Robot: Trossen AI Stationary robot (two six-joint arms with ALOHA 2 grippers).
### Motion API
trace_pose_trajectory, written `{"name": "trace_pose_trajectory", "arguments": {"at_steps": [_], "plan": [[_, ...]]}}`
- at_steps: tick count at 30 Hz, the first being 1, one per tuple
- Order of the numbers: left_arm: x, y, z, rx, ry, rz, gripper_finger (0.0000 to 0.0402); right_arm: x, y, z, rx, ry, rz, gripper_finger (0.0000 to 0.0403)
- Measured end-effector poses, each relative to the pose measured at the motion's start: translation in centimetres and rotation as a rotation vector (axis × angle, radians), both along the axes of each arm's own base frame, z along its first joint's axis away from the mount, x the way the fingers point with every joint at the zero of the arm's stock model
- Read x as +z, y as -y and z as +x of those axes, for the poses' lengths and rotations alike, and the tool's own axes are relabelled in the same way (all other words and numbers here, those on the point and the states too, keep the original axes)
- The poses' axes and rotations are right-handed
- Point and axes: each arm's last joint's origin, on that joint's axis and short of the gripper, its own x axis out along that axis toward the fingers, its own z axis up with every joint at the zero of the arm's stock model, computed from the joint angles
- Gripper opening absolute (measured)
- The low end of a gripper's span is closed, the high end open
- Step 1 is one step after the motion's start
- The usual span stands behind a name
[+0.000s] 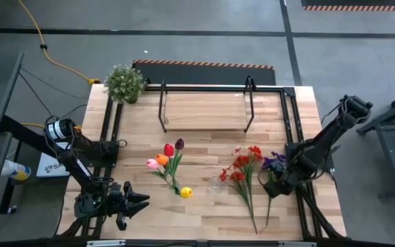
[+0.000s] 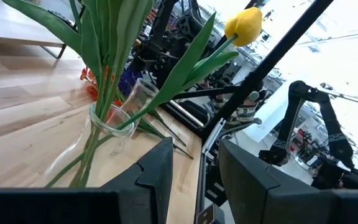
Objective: Pick and place flowers into a vace then onto a shelf
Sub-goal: Put the violet flower into the right transparent vase
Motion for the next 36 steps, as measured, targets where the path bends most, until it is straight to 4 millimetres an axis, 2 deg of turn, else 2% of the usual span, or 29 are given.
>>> {"name": "trace_pose_trajectory", "arguments": {"at_steps": [12, 26, 36], "plan": [[0.0, 0.0, 0.0, 0.001, 0.000, 0.001, 0.0163, -0.5, 1.8, 1.3, -0.108, -0.006, -0.088, 0.0220], [-0.2, 0.0, 0.0, 0.001, -0.008, 0.023, 0.0163, -0.9, 1.6, 1.3, -0.119, -0.086, -0.053, 0.0220], [-0.2, 0.0, 0.0, 0.001, -0.009, 0.026, 0.0163, -0.6, 1.1, 2.3, -0.038, 0.056, -0.033, 0.0220]]}}
